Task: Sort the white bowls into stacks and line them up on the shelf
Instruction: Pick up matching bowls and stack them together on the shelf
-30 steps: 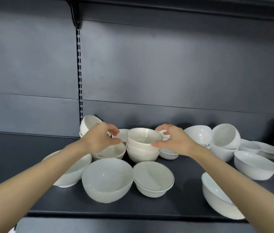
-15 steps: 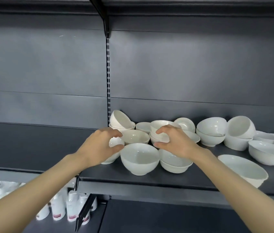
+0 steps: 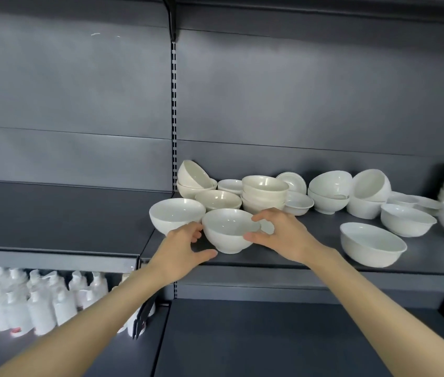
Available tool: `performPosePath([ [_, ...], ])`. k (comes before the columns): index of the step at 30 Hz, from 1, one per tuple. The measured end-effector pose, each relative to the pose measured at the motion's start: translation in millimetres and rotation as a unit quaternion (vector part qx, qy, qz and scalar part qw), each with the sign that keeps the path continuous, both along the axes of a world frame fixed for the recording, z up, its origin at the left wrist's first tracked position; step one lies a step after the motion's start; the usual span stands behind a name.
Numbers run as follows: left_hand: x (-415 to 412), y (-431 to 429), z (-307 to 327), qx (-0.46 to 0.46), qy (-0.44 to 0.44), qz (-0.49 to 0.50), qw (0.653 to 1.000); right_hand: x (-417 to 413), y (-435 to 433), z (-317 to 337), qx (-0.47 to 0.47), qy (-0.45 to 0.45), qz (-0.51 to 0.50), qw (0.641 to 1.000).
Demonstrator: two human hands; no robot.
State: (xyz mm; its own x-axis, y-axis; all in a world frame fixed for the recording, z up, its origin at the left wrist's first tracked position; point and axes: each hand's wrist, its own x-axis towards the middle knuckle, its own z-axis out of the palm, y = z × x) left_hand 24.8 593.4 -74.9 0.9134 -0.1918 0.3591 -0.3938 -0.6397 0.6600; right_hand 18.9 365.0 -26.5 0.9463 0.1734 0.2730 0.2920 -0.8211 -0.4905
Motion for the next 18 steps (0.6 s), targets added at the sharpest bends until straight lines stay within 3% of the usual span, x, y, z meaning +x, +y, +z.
performPosePath([
  [12, 18, -7, -10, -0.061, 0.073, -0.028, 0.995, 11, -6, -3, 0.024, 0.047, 0.006, 0.999],
  [18, 19, -12, -11, -0.121, 0.082, -0.049, 0.988, 21, -6, -10, 0.097, 0.086, 0.021, 0.991],
])
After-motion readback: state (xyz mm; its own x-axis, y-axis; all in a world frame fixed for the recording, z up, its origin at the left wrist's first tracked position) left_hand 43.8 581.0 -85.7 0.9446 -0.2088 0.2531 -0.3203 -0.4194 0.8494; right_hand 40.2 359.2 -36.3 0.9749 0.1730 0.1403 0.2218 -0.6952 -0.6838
